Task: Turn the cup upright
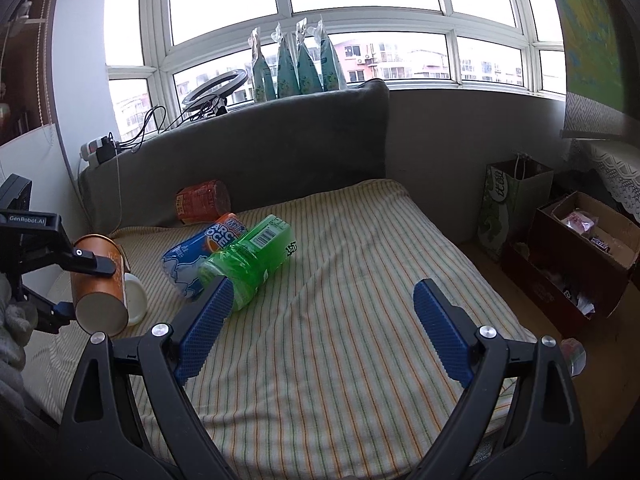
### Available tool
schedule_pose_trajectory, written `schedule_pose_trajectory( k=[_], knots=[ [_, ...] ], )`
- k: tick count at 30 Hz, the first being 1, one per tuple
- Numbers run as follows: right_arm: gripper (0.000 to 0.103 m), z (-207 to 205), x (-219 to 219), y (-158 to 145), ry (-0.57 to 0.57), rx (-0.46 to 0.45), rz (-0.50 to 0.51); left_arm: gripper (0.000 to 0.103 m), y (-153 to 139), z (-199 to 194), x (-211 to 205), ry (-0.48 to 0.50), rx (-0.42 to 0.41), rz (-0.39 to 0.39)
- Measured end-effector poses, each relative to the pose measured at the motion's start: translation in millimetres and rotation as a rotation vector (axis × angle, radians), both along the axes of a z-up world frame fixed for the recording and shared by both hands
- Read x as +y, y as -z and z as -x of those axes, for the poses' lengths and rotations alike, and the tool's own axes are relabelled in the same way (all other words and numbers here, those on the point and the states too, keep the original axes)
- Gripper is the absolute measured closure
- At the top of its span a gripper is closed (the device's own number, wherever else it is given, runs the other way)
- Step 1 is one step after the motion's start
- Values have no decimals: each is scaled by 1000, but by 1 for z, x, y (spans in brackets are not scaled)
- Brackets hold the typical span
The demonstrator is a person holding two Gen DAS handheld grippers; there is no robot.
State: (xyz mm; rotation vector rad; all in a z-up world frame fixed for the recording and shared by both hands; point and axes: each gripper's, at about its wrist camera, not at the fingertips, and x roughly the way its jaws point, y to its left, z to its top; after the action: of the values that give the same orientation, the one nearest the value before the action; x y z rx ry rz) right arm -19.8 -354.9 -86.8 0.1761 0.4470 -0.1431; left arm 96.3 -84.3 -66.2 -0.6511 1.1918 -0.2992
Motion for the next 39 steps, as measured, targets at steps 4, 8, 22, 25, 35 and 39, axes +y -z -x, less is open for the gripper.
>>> schedule_pose_trajectory(
  k=[4, 8, 22, 25, 35, 39],
  knots=[
    [9, 3, 7, 1, -16, 4, 7, 35, 11, 10, -7, 29, 17, -30],
    [9, 5, 12, 1, -28, 6, 16, 35, 19, 16, -11, 57, 28, -66],
    [9, 3, 29, -1, -63, 17, 48, 35, 25, 22, -19, 92, 17, -116],
    [9, 2, 30, -2, -65, 20, 46, 35, 26, 18, -21, 109, 20, -135],
    [9, -3, 32, 2, -83, 43, 34, 31, 28, 9, -21, 173, 6, -140],
    [9, -8, 33, 2, -116, 59, 9, 31, 21, 13, -18, 190, -25, -144]
  ],
)
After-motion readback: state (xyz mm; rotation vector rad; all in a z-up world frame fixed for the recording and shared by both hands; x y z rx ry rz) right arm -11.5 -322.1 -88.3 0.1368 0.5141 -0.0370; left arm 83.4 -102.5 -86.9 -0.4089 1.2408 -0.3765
